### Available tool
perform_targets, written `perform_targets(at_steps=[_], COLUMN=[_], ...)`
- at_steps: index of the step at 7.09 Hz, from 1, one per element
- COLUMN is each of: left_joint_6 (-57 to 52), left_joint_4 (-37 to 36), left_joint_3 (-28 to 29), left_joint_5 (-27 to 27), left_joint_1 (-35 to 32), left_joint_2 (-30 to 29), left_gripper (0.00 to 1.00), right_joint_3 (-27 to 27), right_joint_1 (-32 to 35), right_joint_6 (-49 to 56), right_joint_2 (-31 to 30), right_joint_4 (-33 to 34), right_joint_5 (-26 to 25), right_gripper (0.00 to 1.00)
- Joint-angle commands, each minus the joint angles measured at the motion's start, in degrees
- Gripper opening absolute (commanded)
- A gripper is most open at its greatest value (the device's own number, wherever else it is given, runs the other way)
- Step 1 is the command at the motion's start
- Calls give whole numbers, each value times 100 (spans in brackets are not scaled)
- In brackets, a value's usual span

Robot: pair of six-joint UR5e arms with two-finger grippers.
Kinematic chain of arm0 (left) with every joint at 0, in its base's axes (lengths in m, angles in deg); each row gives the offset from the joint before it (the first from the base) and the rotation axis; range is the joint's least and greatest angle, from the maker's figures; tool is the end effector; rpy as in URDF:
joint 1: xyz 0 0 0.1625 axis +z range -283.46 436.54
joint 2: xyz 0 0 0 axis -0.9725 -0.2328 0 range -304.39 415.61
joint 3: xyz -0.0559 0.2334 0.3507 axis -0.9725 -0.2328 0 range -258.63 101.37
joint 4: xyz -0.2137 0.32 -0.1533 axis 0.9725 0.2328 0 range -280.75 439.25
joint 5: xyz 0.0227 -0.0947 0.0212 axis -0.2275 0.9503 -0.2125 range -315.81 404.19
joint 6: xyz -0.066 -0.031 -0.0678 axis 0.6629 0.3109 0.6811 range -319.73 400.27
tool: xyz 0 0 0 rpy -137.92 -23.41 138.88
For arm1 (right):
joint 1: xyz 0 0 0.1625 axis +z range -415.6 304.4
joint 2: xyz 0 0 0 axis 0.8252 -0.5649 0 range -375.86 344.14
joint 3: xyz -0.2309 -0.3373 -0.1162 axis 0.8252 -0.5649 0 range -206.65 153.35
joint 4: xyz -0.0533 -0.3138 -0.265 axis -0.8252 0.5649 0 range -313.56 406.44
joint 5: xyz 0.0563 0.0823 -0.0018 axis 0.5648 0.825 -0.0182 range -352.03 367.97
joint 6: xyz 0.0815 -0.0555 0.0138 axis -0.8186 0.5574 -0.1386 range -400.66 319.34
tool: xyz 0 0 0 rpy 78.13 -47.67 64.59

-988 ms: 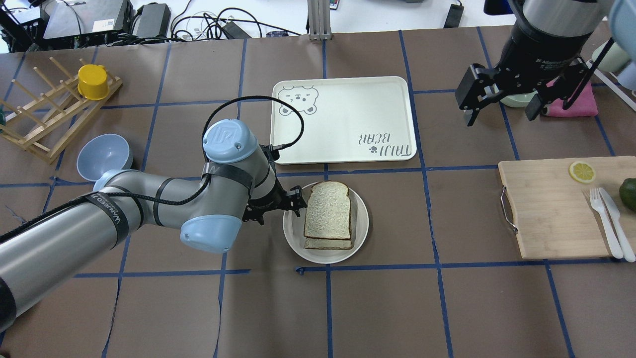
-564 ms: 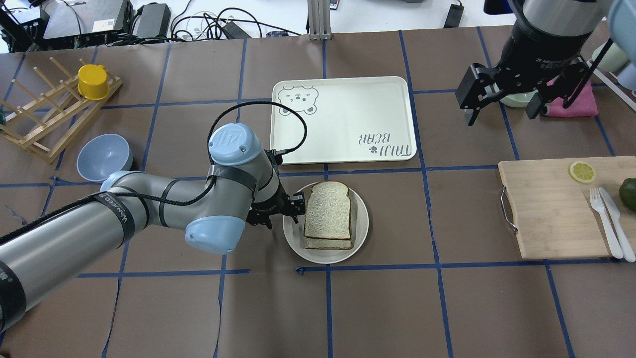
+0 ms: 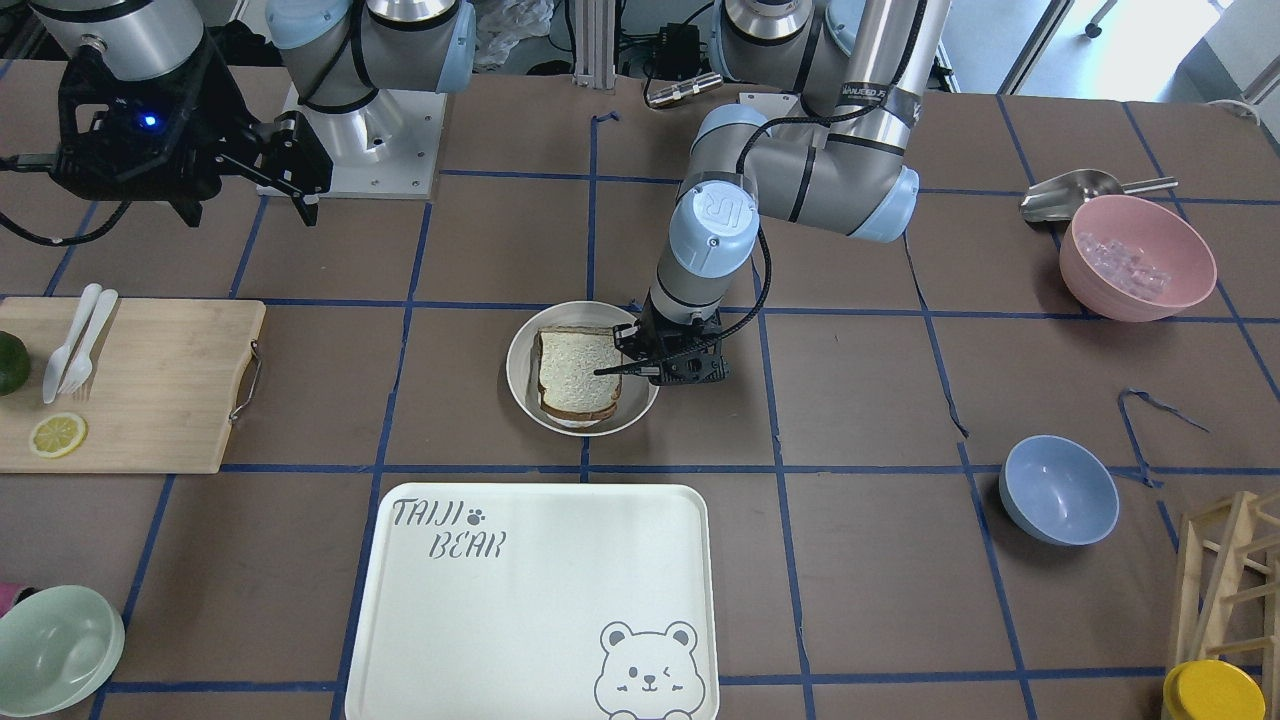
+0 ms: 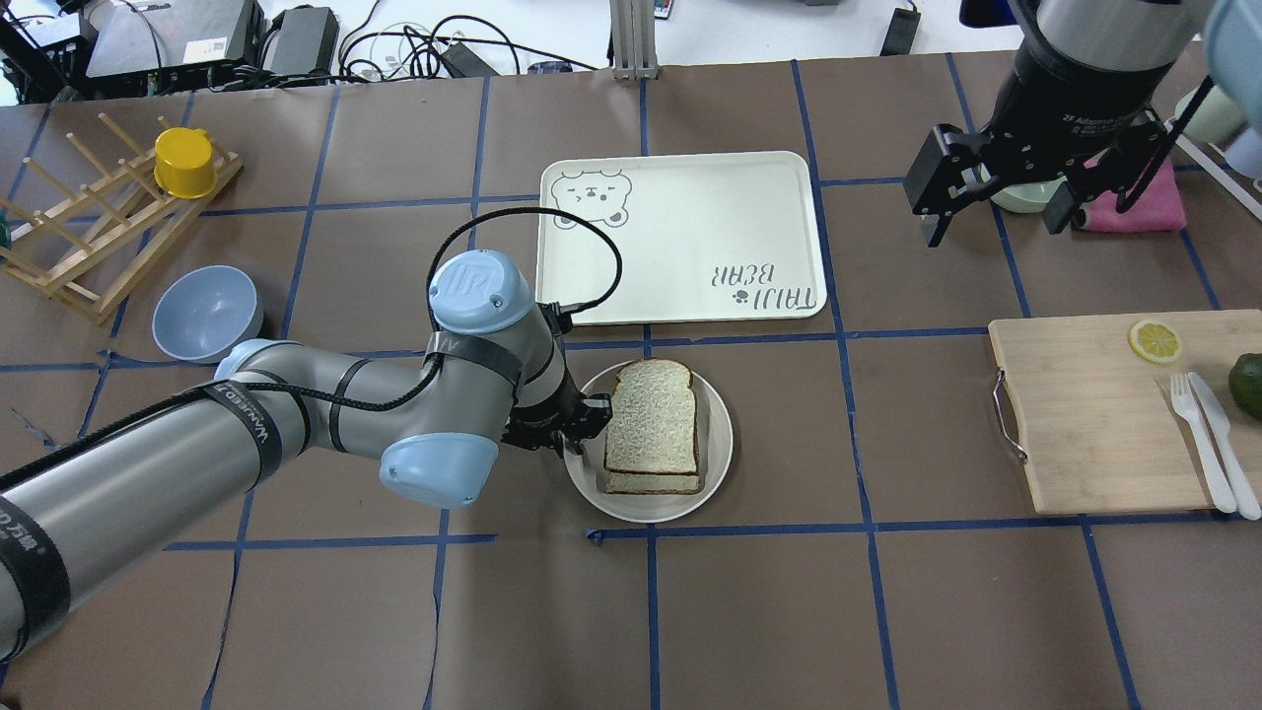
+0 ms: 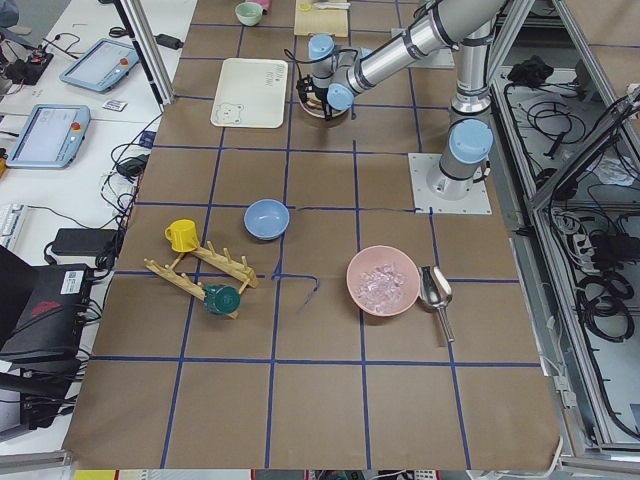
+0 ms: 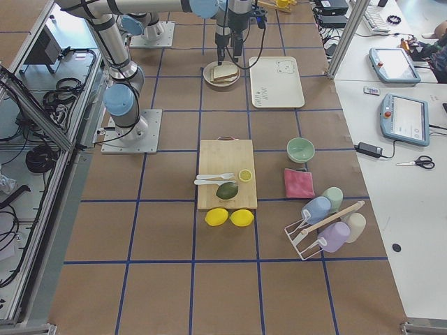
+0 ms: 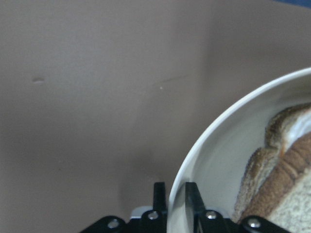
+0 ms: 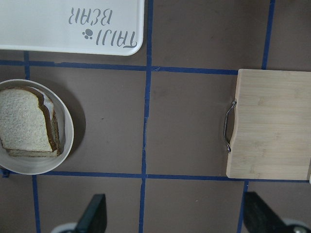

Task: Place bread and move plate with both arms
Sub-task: 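Close the left gripper on the plate rim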

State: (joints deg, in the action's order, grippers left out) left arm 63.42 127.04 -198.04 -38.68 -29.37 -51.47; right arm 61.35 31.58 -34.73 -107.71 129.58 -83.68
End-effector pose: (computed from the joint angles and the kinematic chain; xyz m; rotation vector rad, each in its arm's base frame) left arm -0.2736 -0.4283 0.1783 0.1994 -3.0381 -0.1708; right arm 0.1071 -0.4778 0.5089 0.0859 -3.1146 -0.0850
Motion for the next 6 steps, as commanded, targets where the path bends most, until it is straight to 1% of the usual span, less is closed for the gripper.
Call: perform_targets(at_steps=[1,5,6], left_joint_6=[-38,-186,-231], left_joint_4=[-41,-41,72], left_joint_3=[40,329,435], left_joint_5=[-2,112,156], left_joint_1=[-26,-26,-26], left_joint_2=[13,74,144], left_gripper=[1,0,0], right_joint_3=[6,-12,-12], right_joint_1=[0,-9,-9], right_joint_6=[30,-49,-40], right_joint_2=[0,-8,-8], right_joint_4=[1,-17,0], right_joint_5=[-28,-37,-29], right_gripper=[100,100,100])
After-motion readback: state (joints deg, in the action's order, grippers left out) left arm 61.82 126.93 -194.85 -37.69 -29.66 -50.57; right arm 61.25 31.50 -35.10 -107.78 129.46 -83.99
